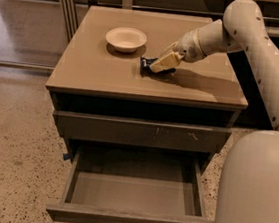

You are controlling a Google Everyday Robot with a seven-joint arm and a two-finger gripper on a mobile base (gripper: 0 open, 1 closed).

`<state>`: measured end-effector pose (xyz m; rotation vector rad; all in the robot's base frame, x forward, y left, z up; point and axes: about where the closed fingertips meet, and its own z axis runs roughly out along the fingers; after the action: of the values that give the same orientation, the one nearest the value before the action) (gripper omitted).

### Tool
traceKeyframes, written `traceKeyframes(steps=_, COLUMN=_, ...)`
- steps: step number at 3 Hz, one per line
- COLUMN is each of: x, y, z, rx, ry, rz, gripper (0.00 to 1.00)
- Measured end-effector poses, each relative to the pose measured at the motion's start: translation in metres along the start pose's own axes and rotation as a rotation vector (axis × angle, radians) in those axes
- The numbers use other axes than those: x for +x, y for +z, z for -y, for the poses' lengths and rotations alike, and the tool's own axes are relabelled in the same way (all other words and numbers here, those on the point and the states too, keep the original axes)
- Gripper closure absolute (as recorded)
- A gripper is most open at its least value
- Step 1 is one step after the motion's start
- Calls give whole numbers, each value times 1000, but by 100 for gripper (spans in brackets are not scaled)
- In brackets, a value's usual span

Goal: Place rxbar blueberry into middle drawer

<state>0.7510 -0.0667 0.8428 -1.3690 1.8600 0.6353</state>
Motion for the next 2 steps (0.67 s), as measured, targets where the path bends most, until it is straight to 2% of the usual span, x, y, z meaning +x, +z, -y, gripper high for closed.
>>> traceKeyframes(steps=1, x=-12, y=-37, z=-56, rx=-54, ry=-67, rz=36, gripper=100)
traceKeyframes(steps=2, x=-14, y=-69, z=-121, rx=-163, ry=-68, rz=37, gripper=100)
